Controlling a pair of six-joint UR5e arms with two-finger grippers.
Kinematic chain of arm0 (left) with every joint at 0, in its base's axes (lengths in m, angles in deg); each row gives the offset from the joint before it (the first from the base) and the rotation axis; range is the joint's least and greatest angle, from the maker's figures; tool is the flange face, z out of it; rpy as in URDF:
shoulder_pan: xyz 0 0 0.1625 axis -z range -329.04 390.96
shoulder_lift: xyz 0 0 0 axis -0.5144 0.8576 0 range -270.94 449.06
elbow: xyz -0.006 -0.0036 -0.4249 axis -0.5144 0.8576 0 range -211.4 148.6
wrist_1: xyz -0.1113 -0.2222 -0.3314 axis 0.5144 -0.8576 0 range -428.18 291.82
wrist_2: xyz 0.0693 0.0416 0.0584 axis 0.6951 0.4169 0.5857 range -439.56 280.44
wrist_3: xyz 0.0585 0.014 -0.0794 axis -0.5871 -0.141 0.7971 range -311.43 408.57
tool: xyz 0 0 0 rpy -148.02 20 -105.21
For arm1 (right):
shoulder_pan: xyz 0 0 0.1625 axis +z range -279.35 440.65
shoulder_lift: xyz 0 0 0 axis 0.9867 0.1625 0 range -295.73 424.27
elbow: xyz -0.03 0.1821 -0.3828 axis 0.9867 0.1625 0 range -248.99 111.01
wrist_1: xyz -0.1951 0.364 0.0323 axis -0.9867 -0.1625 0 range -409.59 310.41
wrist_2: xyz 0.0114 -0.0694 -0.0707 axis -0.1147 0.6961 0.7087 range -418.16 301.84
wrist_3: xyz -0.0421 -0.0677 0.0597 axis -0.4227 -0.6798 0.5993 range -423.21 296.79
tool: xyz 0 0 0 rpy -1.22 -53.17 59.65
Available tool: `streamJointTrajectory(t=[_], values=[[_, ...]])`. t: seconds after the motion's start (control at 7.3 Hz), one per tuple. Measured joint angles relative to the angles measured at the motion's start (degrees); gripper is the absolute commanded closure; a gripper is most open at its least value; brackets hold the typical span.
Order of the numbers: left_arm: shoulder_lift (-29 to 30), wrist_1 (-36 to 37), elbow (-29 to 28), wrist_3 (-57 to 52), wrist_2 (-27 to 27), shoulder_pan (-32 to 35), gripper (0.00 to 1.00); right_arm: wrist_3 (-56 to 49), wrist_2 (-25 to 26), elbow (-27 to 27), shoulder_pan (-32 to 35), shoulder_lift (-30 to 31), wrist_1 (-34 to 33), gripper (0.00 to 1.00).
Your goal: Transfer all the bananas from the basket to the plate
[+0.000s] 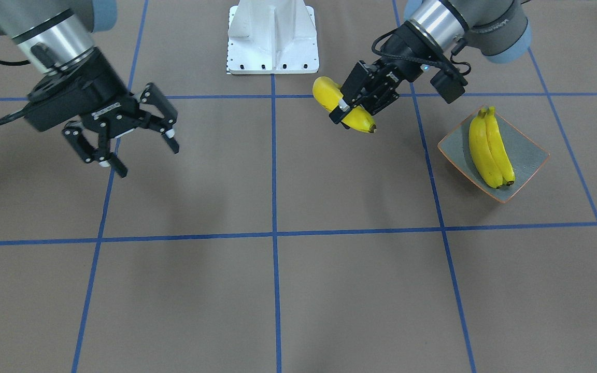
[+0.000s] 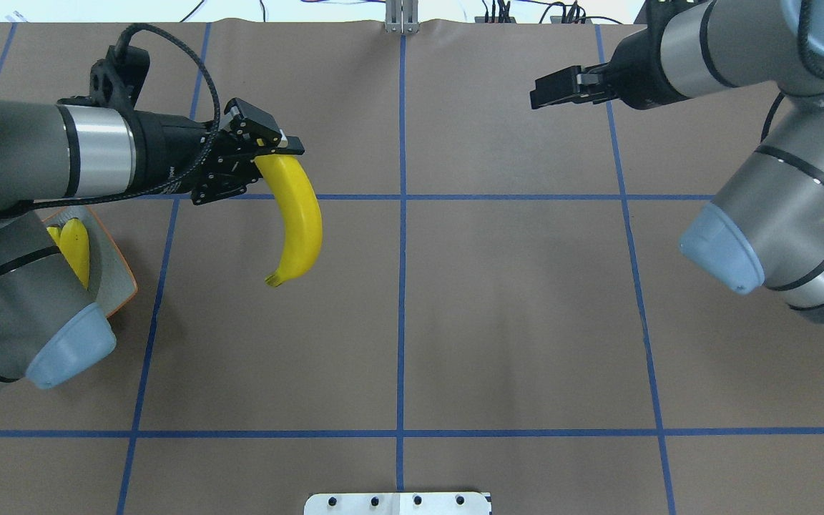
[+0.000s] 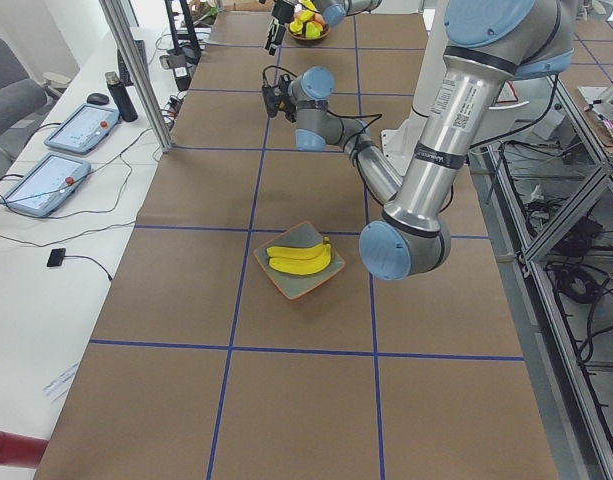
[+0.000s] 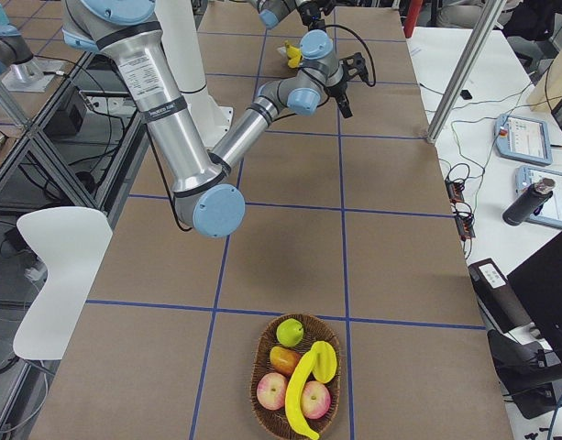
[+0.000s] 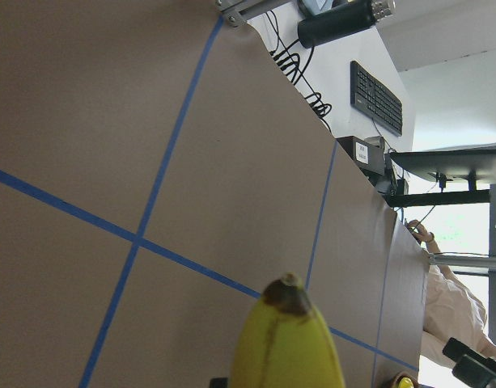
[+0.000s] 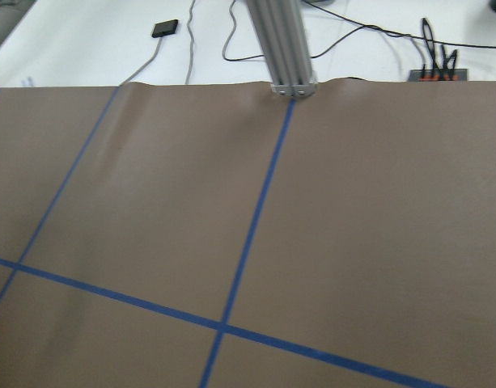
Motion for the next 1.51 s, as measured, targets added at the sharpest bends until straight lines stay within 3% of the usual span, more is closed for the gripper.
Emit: streamJointTrajectory(t=[0.55, 0.82, 1.37, 1.51], values=[[-17.0, 1.9, 2.0, -8.7, 0.0, 2.2, 1.0, -21.7, -11.3, 5.7, 13.9, 8.9, 0.2, 0.0], [-19.2, 10.7, 2.2, -12.0, 1.7, 3.5, 1.0, -28.7, -14.8, 8.8, 18.2, 10.4, 0.4, 0.0], [-18.7, 30.1, 2.2, -17.1, 9.2, 3.1, 1.0, -30.4, -15.6, 9.9, 19.1, 10.6, 0.4, 0.0], [-18.7, 32.4, 2.1, -18.6, 10.2, 3.0, 0.95, -30.4, -15.6, 10.0, 19.2, 10.6, 0.5, 0.0]])
